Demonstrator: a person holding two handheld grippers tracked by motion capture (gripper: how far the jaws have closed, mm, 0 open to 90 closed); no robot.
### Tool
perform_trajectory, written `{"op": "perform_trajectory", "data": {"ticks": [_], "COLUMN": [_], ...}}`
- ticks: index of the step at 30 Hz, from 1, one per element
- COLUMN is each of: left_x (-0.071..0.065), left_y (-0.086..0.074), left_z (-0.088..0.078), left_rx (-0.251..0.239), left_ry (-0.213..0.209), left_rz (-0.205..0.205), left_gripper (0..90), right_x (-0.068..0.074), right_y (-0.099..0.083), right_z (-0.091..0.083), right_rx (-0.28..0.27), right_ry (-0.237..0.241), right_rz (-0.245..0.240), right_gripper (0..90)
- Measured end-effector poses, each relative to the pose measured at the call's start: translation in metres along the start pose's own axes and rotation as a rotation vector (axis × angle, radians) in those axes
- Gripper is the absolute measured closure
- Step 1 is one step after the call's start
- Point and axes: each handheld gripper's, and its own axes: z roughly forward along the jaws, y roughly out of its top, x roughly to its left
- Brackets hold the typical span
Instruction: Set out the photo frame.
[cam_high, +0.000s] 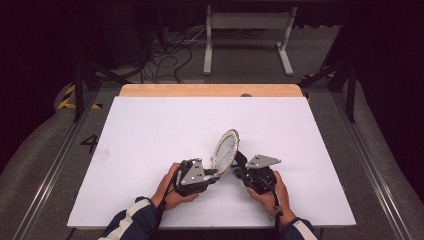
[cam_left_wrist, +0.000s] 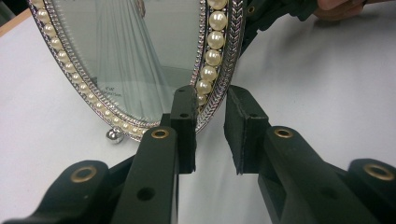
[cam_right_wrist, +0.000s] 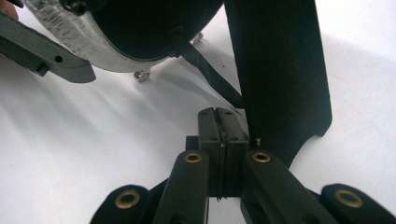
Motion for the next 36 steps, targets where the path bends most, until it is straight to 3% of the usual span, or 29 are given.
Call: {"op": "perform_trajectory", "data": {"ticks": [10, 16, 27, 36], "left_x": [0.003, 0.008, 0.008, 0.009], "left_y": [-0.002, -0.007, -0.009, -0.009], "left_z": [-0.002, 0.004, 0.009, 0.013], "left_rx": [-0.002, 0.019, 0.049, 0.038], "left_ry": [-0.002, -0.007, -0.007, -0.017], "left_rz": [-0.01, -0.058, -0.068, -0.077], "left_gripper": [75.4, 75.2, 74.7, 75.4], "right_x": [-0.003, -0.005, -0.008, -0.012], "right_y": [0.0, 0.0, 0.0, 0.001], "right_z": [-0.001, -0.001, -0.001, 0.0], "right_rx": [0.0, -0.002, -0.001, -0.004], "right_ry": [-0.011, -0.017, -0.031, -0.039], "right_rz": [0.0, 0.004, 0.014, 0.02], "right_gripper": [90.0, 90.0, 90.0, 90.0]}}
